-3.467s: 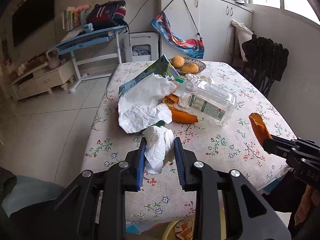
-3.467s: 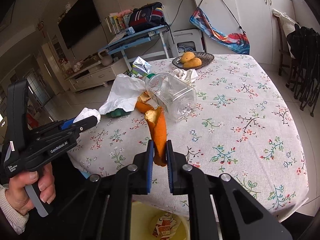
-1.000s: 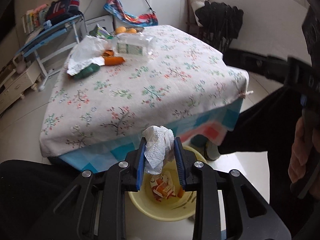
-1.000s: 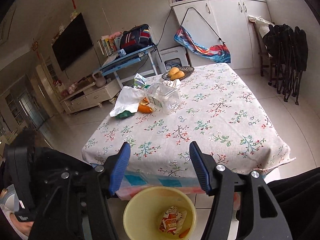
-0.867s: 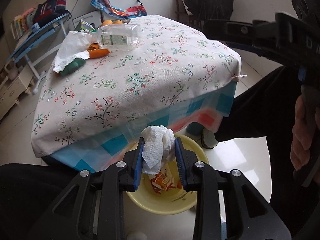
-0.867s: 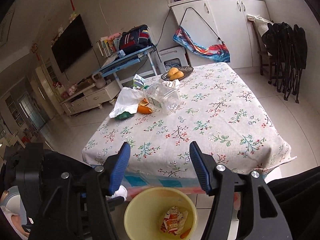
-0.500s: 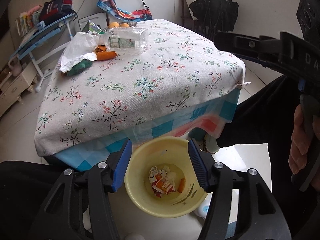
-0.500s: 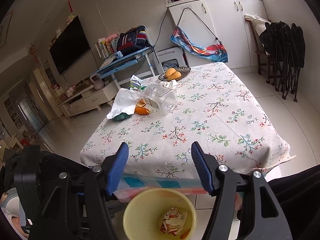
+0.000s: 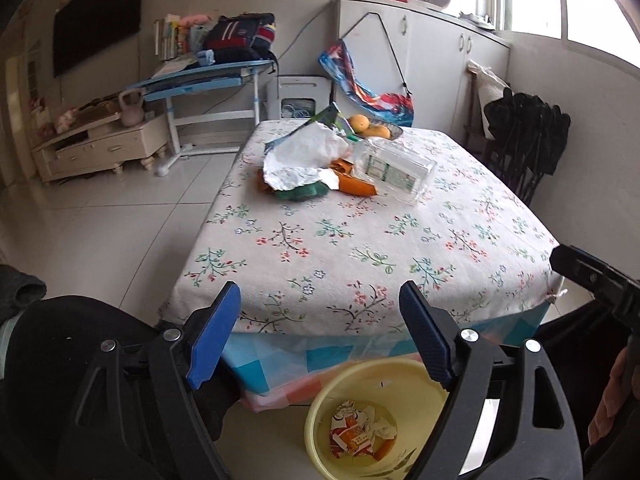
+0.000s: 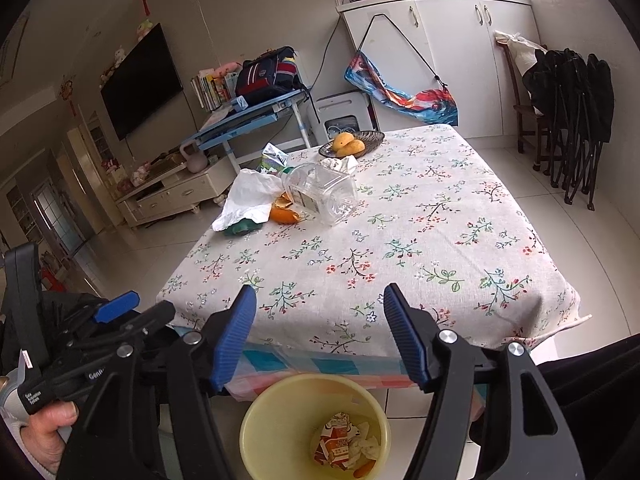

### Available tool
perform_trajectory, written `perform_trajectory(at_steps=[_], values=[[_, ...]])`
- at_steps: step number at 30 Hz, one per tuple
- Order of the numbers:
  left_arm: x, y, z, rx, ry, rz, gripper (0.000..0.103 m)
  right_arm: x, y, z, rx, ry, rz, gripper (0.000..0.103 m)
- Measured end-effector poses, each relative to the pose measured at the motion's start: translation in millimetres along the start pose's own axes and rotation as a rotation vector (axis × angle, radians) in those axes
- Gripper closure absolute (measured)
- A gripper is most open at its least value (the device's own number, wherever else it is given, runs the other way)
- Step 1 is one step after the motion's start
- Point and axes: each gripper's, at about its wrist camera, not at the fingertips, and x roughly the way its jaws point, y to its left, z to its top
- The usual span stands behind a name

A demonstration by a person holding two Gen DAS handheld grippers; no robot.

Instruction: Collect trash

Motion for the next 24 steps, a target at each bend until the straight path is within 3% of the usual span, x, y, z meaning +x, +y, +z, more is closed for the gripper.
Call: perform_trajectory(at_steps=[11, 24], values=[[1, 6, 5, -0.025, -0.027, 0.013, 0.024, 4, 4, -2, -0.025, 0.026, 0.007, 0.035], [43, 39, 76, -0.007, 0.002, -0.049, 0.02, 45, 26, 38, -0.17, 0.091, 0.048, 0.027]])
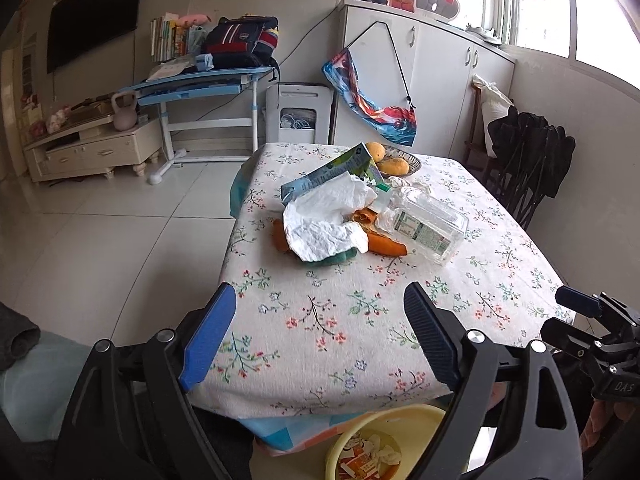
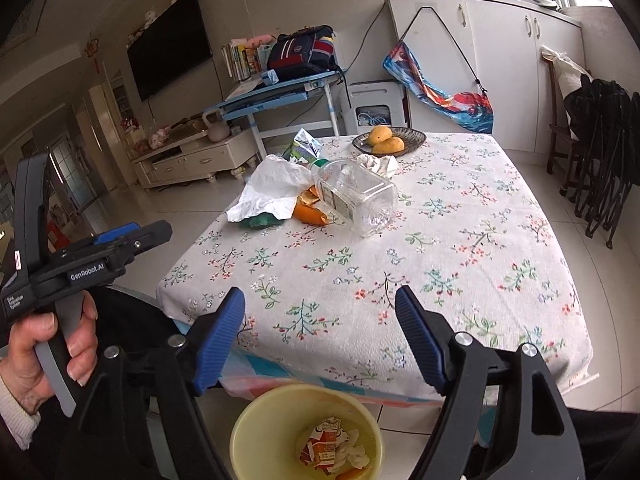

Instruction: Collect trash

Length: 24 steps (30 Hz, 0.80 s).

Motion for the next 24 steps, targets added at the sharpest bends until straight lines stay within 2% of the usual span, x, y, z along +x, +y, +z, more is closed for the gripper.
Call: perform_trajectory(at_steps=[5, 9, 12, 22, 23, 24], values=[[37, 9, 31, 0.034, 0.011, 0.009, 0.02, 29, -6, 33, -0.083, 0.032, -0.021, 0.025], [70, 13, 49, 0.05, 0.036, -0.022, 0.02, 60, -14, 54, -0.137, 0.083, -0.043, 0.024], [92, 9, 62, 0.076, 0.047, -0.052, 0.02, 84, -21, 64, -0.158, 0.118, -0.05, 0.023], [164, -10, 99, 0.167, 0.107, -0.079, 0.019, 145, -35, 86, -0.182, 0.192, -0.057, 0.023], [170, -12, 98, 0.179, 0.123, -0.082, 0.023, 150, -35, 86, -0.184, 0.201, -0.058, 0.023], [176, -13, 97, 0.186, 0.151, -0.088, 0.039, 154, -36, 85, -0.182, 0.215, -0.053, 0.023]])
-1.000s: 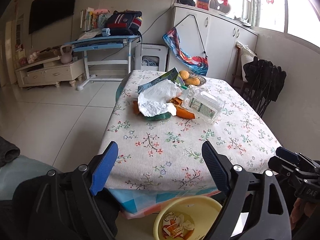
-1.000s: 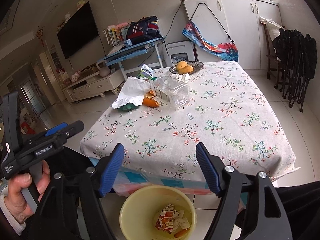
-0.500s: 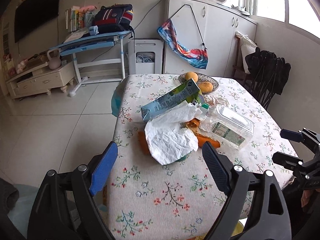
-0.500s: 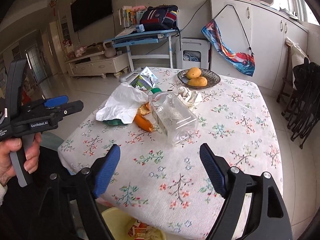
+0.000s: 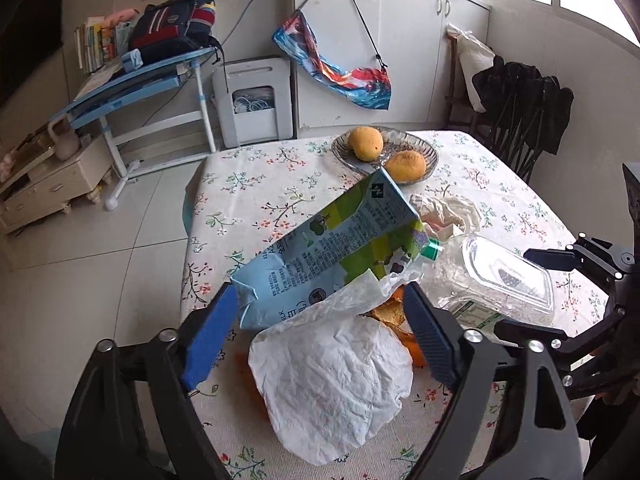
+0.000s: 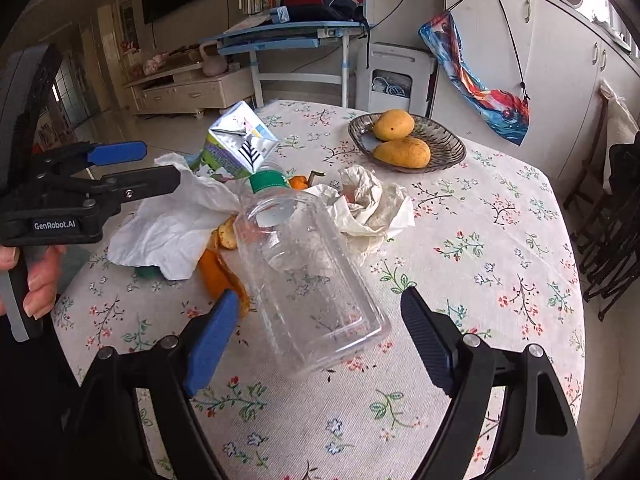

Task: Collect trash
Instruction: 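Grasp the clear plastic bottle with the right tool while the left tool grasps the white plastic bag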

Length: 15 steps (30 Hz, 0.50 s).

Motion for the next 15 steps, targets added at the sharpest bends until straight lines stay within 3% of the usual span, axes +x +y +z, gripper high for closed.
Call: perform_trajectory(at_steps=[2, 3, 5, 12, 15], values=[[7, -2, -3, 0.003, 0.039, -0.013, 0.06, 8, 0, -1, 0.004, 0.022, 0.008, 0.024], [6, -3, -4, 0.011, 0.042, -0.025, 0.073, 10, -1, -2, 0.009, 0.031, 0.014, 0.033], [3, -4, -7, 0.009, 0.053, -0.071, 0.094, 8, -2, -4, 0.026, 0.031, 0.03, 0.037], [-39, -18, -38, 0.018, 0.043, -0.216, 0.099, -25, -5, -20, 0.059, -0.006, 0.03, 0.044], [-51, -23, -62, -0.006, 0.106, -0.269, 0.099, -37, -6, -35, 0.08, 0.006, 0.033, 0.045]])
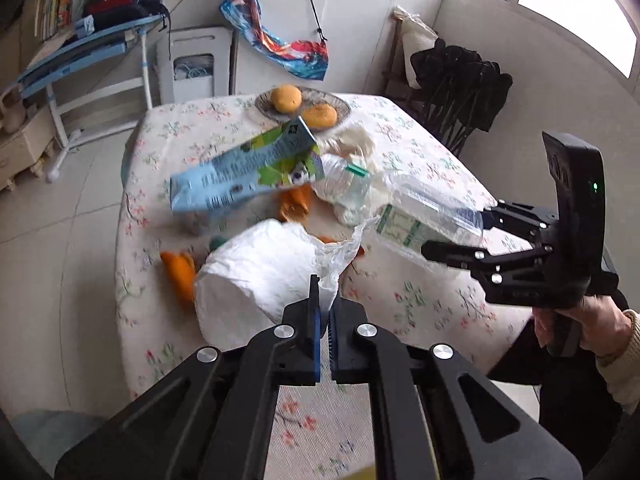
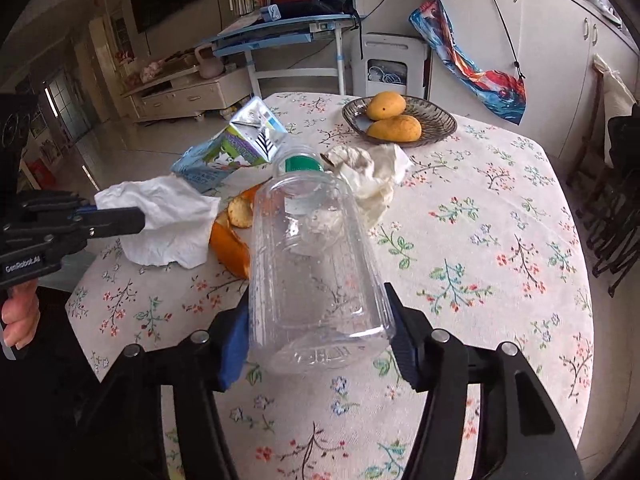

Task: Collect trash
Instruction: 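Grasp the clear plastic bottle with the right tool while the left tool grasps the white plastic bag, then lift the bottle with the right tool while the left tool lifts the white bag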

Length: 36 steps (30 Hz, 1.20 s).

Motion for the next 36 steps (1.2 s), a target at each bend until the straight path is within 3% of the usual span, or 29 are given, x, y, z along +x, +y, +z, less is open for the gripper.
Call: perform_trajectory(at_steps=[3, 6, 10, 17, 22, 25, 30, 32, 34, 36], values=[[0, -2, -22, -0.013, 0.067, 0.023, 0.099, -10, -2, -13, 0.033, 0.008, 0.011, 0.045], [-5, 8, -32, -0.085, 0.073, 0.023, 0.093, -15, -3, -20, 0.046, 0.01, 0.017, 0.046], [-17, 32, -32, -0.213, -0.002, 0.082, 0.054, -18, -2, -23, 0.058, 0.003, 0.027, 0.046], [-4, 39, -19, -0.187, -0.004, 0.198, 0.041, -13, -2, -25, 0.062, 0.01, 0.032, 0.046], [1, 51, -11, -0.276, -0.022, 0.141, 0.035, -8, 0, -25, 0.059, 0.018, 0.039, 0.046], [-3, 62, -10, -0.36, -0.072, 0.14, 0.024, -8, 0, -25, 0.064, 0.017, 0.048, 0.046], [19, 76, -8, -0.406, -0.01, 0.206, 0.025, -4, 2, -27, 0.065, 0.022, 0.056, 0.046], [25, 74, -6, -0.38, -0.006, 0.182, 0.043, -4, 3, -27, 0.059, 0.022, 0.054, 0.046], [27, 70, -6, -0.365, 0.002, 0.133, 0.07, -4, 3, -28, 0.058, 0.02, 0.056, 0.046], [26, 64, -6, -0.343, -0.001, 0.102, 0.083, -5, 2, -29, 0.058, 0.017, 0.055, 0.046]])
